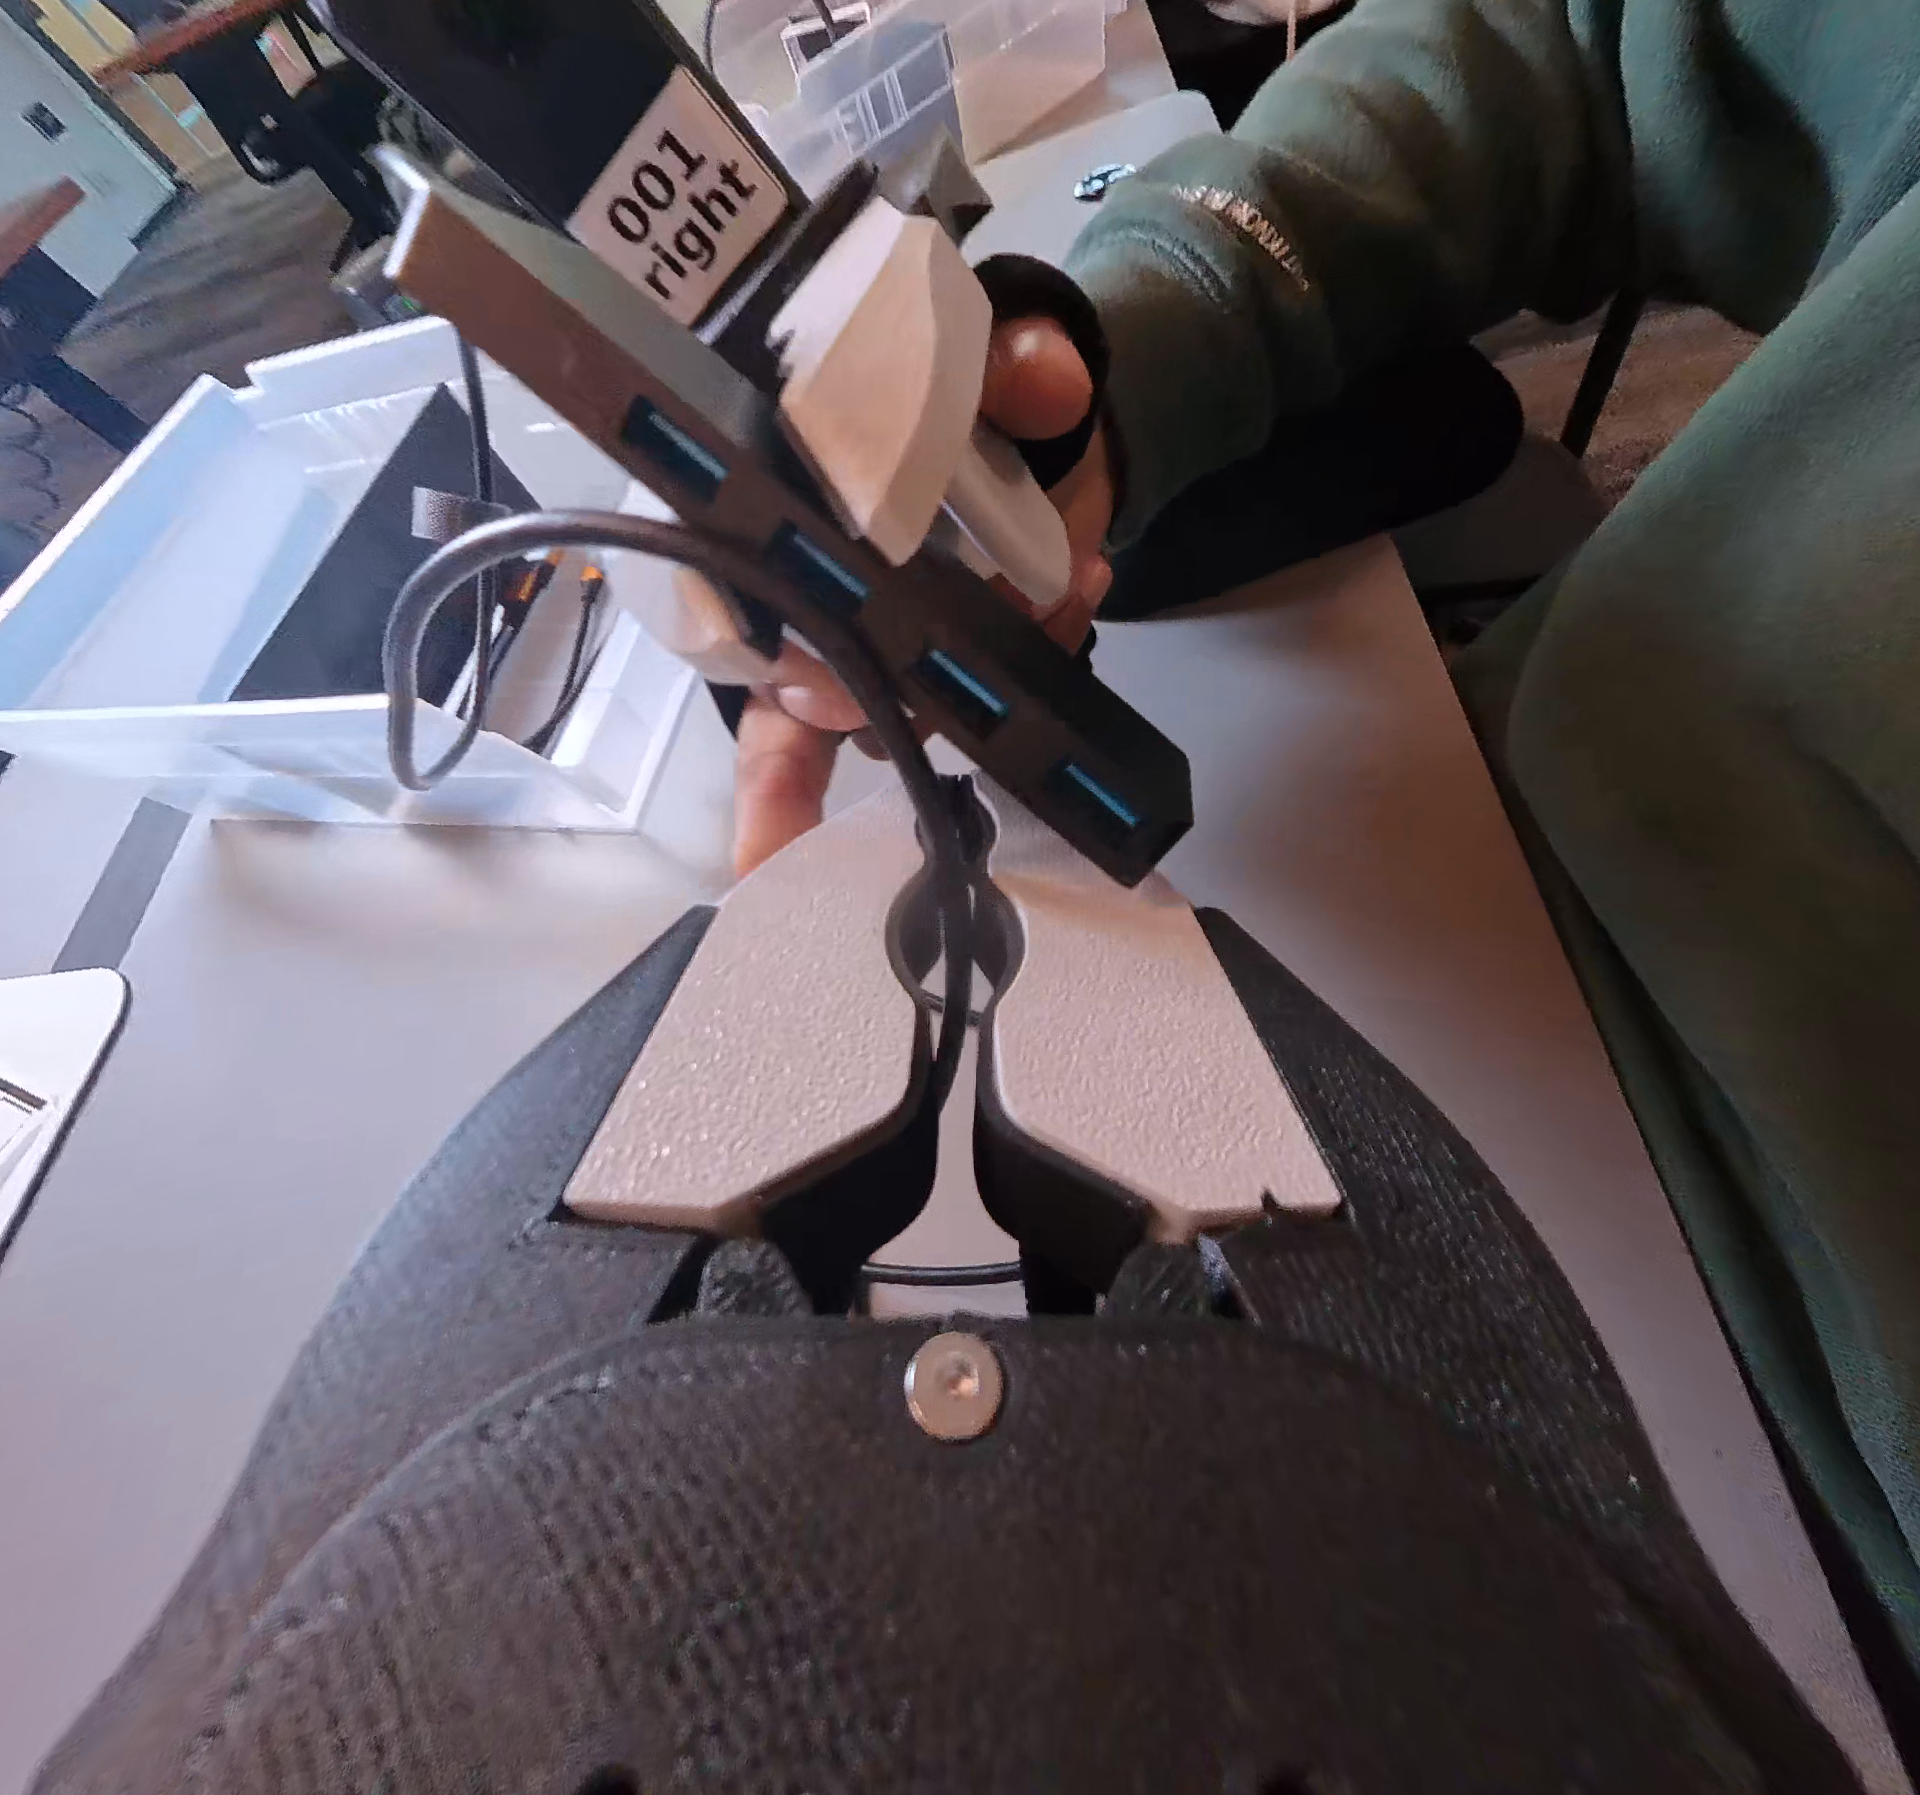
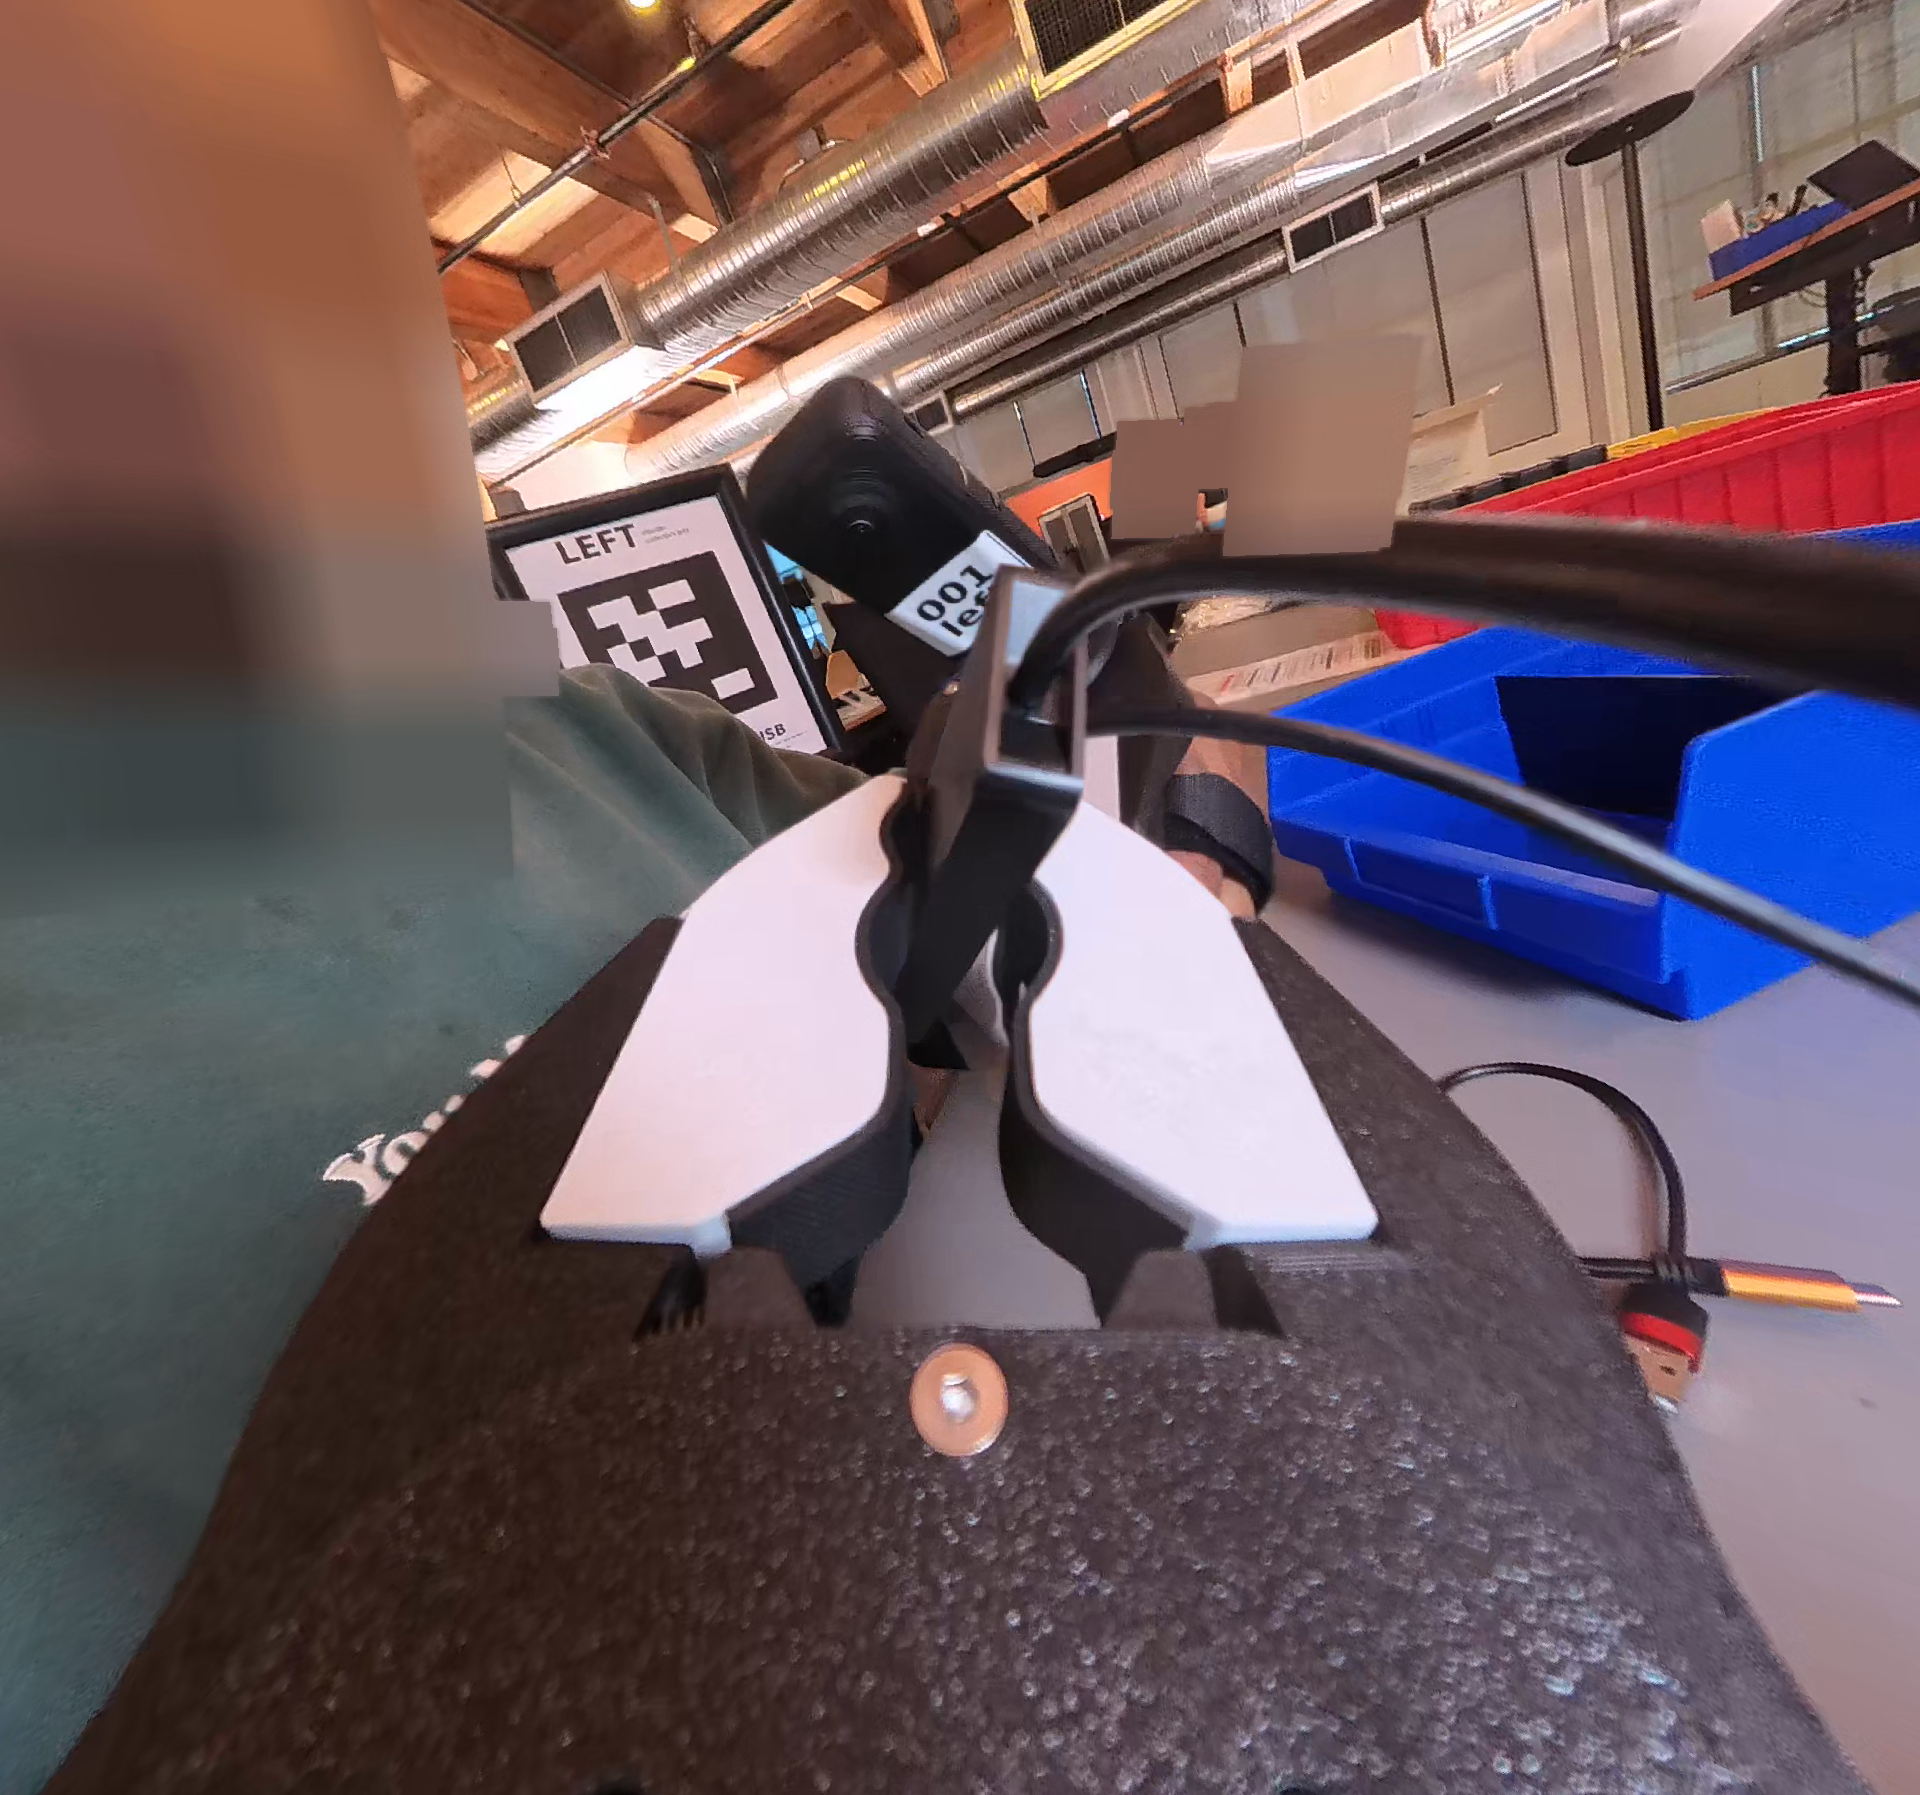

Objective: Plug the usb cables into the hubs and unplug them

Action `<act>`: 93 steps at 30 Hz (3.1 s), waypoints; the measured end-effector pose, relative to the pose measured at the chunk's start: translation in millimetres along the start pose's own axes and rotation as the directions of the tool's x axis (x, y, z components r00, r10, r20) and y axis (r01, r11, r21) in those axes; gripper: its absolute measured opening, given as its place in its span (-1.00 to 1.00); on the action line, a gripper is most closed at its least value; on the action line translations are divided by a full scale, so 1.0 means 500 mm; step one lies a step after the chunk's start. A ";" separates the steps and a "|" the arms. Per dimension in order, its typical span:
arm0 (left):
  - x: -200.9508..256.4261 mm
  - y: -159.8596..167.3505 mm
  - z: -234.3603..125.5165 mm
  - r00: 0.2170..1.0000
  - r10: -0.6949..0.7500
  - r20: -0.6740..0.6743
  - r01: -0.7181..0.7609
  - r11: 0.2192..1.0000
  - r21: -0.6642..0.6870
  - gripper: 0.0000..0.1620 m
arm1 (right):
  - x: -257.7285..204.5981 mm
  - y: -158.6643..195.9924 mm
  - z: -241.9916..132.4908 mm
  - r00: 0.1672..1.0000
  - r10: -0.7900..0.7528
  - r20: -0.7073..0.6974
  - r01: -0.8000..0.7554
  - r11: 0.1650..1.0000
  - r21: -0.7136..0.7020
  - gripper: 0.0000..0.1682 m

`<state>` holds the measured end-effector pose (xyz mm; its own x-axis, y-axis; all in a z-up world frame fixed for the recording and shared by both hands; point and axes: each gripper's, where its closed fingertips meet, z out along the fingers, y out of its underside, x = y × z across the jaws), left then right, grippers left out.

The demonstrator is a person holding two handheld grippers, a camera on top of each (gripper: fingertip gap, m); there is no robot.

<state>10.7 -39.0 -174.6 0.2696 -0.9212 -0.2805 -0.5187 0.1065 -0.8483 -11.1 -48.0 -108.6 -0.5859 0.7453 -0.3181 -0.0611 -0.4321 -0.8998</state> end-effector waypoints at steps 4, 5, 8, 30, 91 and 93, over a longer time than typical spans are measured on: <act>0.013 0.013 0.009 0.999 -0.022 -0.036 0.019 0.998 -0.063 -1.00 | 0.004 0.009 0.005 1.000 0.003 -0.009 -0.003 1.000 -0.016 -0.81; 0.016 0.018 0.012 0.999 -0.018 -0.038 0.015 0.996 -0.086 -1.00 | 0.006 0.010 0.006 1.000 0.006 -0.012 -0.007 1.000 -0.021 -0.80; 0.031 0.036 0.025 0.998 0.002 -0.057 -0.012 0.986 -0.169 -1.00 | 0.011 0.015 0.010 1.000 0.028 -0.014 -0.028 0.999 -0.026 -0.81; -0.047 0.034 -0.097 0.975 -0.217 0.041 0.213 0.974 0.079 -0.49 | -0.013 -0.130 -0.090 0.953 -0.232 -0.193 0.228 0.973 -0.044 -0.86; -0.033 0.160 -0.059 0.953 -0.301 0.028 0.302 0.952 -0.052 -0.66 | 0.572 -0.328 -0.832 0.147 -0.756 -0.638 -0.546 0.476 -0.690 -0.37; -0.037 0.168 -0.055 0.947 -0.320 0.022 0.321 0.945 -0.057 -0.67 | 0.596 -0.323 -0.829 0.194 -0.712 -0.675 -0.538 0.498 -0.680 -0.39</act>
<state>-59.9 -23.4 -228.5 0.4395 -0.8982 -0.0038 -0.4503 -0.2167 -0.8662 159.2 454.6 -181.8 0.4752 0.7950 0.3769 0.8342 -0.2710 -0.4802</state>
